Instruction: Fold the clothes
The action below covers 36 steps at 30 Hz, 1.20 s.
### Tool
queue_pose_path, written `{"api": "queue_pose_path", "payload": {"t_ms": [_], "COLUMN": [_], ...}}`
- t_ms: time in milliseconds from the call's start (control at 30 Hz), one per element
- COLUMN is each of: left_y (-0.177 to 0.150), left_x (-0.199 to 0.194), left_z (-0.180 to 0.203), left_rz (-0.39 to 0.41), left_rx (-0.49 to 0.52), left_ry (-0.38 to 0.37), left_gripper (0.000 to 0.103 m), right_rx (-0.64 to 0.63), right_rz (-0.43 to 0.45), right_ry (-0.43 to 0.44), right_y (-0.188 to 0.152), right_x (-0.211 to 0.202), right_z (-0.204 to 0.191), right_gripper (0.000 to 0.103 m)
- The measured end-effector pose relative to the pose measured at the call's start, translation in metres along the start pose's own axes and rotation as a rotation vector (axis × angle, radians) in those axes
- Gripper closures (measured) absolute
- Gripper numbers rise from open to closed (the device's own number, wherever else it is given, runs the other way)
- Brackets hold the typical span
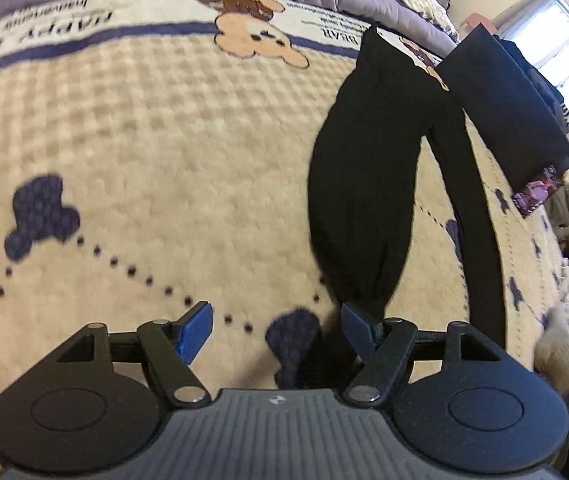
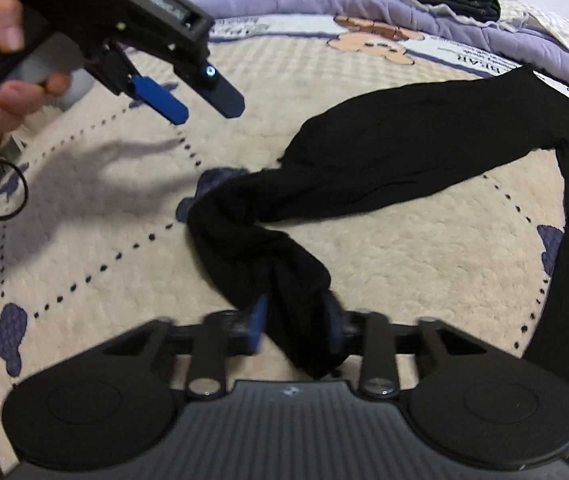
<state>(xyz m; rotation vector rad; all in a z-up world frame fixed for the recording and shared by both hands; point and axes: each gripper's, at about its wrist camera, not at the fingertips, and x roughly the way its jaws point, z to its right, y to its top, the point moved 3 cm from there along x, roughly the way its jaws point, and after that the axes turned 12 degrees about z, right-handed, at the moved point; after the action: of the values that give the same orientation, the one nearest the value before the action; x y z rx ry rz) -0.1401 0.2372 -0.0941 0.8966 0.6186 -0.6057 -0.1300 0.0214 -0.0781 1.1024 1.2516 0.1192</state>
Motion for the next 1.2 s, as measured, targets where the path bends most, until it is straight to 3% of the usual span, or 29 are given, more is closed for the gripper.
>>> {"api": "queue_pose_path", "payload": {"t_ms": [100, 233, 400, 500, 533, 567, 600, 633, 800, 933, 1000, 1100, 1200], "left_y": [-0.008, -0.012, -0.022, -0.030, -0.032, -0.033, -0.034, -0.034, -0.033, -0.027, -0.027, -0.031, -0.038], "left_x": [-0.004, -0.007, -0.004, -0.001, -0.001, -0.003, -0.004, -0.006, -0.015, -0.030, -0.034, -0.035, -0.025], "left_z": [-0.009, -0.007, -0.001, 0.007, 0.010, 0.015, 0.018, 0.021, 0.038, 0.055, 0.054, 0.042, 0.023], "left_rz": [-0.048, -0.105, -0.200, -0.248, -0.242, -0.228, -0.223, -0.214, -0.167, -0.136, -0.150, -0.214, -0.308], "left_rx": [-0.126, -0.187, -0.266, -0.269, -0.251, -0.212, -0.189, -0.148, 0.052, 0.269, 0.332, 0.386, 0.376], "left_ry": [-0.110, -0.164, -0.271, -0.285, -0.274, -0.248, -0.231, -0.202, -0.074, 0.096, 0.168, 0.290, 0.320], "left_gripper": [0.032, 0.032, 0.032, 0.033, 0.035, 0.055, 0.095, 0.101, 0.101, 0.101, 0.101, 0.101, 0.092], "right_rx": [0.147, 0.313, 0.358, 0.355, 0.360, 0.362, 0.366, 0.369, 0.374, 0.355, 0.346, 0.329, 0.323], "right_rz": [-0.004, 0.023, 0.082, 0.126, 0.142, 0.149, 0.161, 0.175, 0.187, 0.154, 0.133, 0.105, 0.082], "right_ry": [0.092, 0.230, 0.322, 0.367, 0.388, 0.401, 0.422, 0.444, 0.449, 0.424, 0.398, 0.286, 0.181], "right_y": [0.002, 0.001, 0.010, 0.017, 0.020, 0.022, 0.024, 0.026, 0.029, 0.024, 0.020, 0.013, 0.006], "right_x": [-0.002, -0.006, -0.019, -0.031, -0.035, -0.036, -0.040, -0.043, -0.047, -0.045, -0.042, -0.034, -0.026], "right_z": [-0.002, -0.015, -0.032, -0.039, -0.040, -0.041, -0.041, -0.041, -0.035, -0.028, -0.022, -0.009, 0.005], "right_gripper": [0.094, 0.094, 0.094, 0.094, 0.094, 0.094, 0.094, 0.094, 0.091, 0.072, 0.069, 0.065, 0.060]}}
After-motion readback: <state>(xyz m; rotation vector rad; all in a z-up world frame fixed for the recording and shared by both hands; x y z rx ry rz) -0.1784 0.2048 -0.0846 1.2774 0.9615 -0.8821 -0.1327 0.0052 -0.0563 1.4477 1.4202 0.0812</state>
